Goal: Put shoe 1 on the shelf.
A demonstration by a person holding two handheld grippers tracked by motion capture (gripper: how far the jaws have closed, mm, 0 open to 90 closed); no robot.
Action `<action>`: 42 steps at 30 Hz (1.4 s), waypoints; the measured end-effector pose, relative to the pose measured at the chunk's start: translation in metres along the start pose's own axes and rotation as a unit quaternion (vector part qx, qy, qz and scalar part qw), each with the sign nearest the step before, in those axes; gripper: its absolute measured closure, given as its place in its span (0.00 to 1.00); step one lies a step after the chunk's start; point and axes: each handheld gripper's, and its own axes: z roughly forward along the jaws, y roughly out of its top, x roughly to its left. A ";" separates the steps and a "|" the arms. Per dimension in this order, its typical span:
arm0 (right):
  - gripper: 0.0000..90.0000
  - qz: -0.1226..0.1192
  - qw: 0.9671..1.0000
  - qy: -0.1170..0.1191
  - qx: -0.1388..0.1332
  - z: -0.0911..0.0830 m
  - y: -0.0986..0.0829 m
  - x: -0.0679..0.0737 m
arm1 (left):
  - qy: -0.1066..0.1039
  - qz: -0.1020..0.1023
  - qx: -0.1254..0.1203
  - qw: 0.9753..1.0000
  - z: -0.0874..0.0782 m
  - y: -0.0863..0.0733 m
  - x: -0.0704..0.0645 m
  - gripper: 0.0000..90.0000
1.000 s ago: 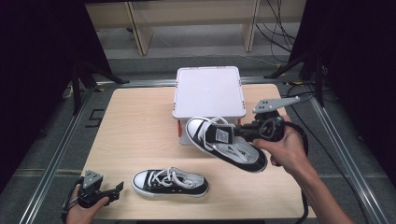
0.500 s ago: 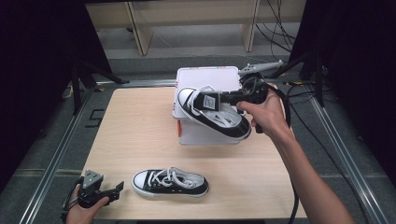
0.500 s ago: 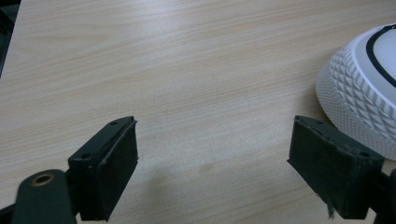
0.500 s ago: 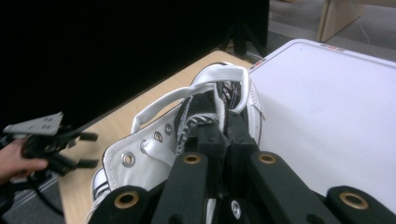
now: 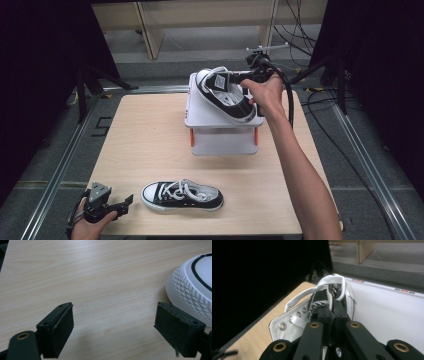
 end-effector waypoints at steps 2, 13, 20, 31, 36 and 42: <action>0.98 0.023 1.000 -0.019 -0.010 0.012 0.006 -0.005 | 0.004 0.005 0.003 1.000 0.000 0.000 0.001 0.17; 0.98 0.079 0.995 -0.054 -0.024 0.049 0.007 -0.015 | 0.001 0.006 0.001 1.000 0.000 0.000 0.001 0.17; 0.98 0.086 0.994 -0.062 -0.031 0.055 0.002 -0.020 | -0.004 0.004 0.001 1.000 0.001 0.000 0.000 0.17; 0.95 0.076 0.995 -0.066 0.000 0.045 -0.019 -0.037 | 0.001 0.005 0.003 1.000 0.001 -0.001 0.000 0.17; 0.85 0.045 0.998 -0.052 0.009 0.029 -0.021 -0.032 | 0.007 0.009 0.005 1.000 0.001 -0.001 0.000 0.17; 0.80 -0.022 0.999 0.021 0.016 -0.002 -0.031 -0.006 | 0.001 0.003 0.003 1.000 0.002 -0.001 -0.001 0.17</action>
